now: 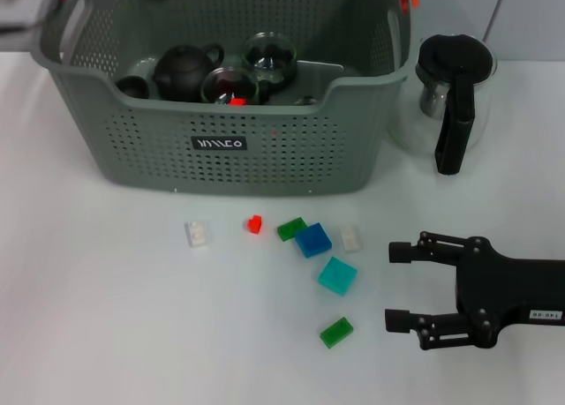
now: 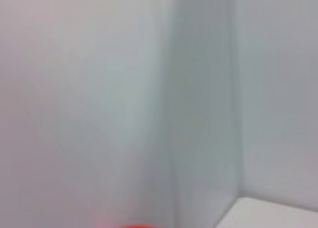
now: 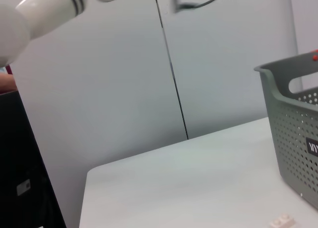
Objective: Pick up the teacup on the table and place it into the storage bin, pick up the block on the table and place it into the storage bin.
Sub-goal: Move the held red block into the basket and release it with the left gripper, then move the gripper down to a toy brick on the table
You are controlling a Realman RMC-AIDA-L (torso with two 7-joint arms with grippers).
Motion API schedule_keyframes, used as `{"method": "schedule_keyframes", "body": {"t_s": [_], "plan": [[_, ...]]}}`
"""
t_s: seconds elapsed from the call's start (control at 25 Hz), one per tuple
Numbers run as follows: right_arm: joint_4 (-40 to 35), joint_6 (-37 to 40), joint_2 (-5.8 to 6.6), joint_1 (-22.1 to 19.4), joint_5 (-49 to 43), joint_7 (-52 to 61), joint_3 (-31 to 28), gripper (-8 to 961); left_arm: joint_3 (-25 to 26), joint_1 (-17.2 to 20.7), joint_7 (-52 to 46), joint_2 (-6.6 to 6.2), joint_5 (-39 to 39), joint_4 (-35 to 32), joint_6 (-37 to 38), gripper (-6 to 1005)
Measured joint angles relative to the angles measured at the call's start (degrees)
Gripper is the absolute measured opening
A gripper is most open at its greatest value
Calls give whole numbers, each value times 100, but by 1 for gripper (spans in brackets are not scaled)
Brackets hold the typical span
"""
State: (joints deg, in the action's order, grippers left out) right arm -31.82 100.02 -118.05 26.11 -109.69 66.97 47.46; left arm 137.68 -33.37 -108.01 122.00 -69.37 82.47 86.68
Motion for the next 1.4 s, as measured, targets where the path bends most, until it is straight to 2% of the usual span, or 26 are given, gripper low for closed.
{"method": "schedule_keyframes", "body": {"t_s": [0.2,0.36,0.52,0.68,0.92,1.08,1.16,1.24,1.4], "plan": [[0,-8,-31,17,0,-2,-2,911,-853,-720,-82,25,1061,-1437,-1924,652],[0,-1,-43,17,5,-4,-34,911,-1549,-1220,-688,25,2478,-2537,-3214,651],[0,1,-49,19,7,-5,-97,911,-1878,-1589,-1575,41,3583,-3073,-3520,651],[0,1,-51,32,9,-7,-137,911,-1920,-1727,-2348,67,4084,-3080,-3522,665],[0,1,-51,36,9,-8,-140,910,-1863,-1547,-2565,217,4083,-2545,-3454,694],[-3,0,-50,42,9,-9,-141,910,-1839,-1389,-2819,230,3991,-2151,-3086,713],[-3,3,-47,43,9,-9,-140,910,-1836,-1180,-2861,228,3721,-1811,-2851,724],[-3,3,-46,43,9,-9,-141,910,-1837,-812,-2784,224,3187,-1322,-2628,736],[0,5,-43,40,8,-5,-167,910,-1799,199,-2092,219,1765,-525,-2198,744]]}}
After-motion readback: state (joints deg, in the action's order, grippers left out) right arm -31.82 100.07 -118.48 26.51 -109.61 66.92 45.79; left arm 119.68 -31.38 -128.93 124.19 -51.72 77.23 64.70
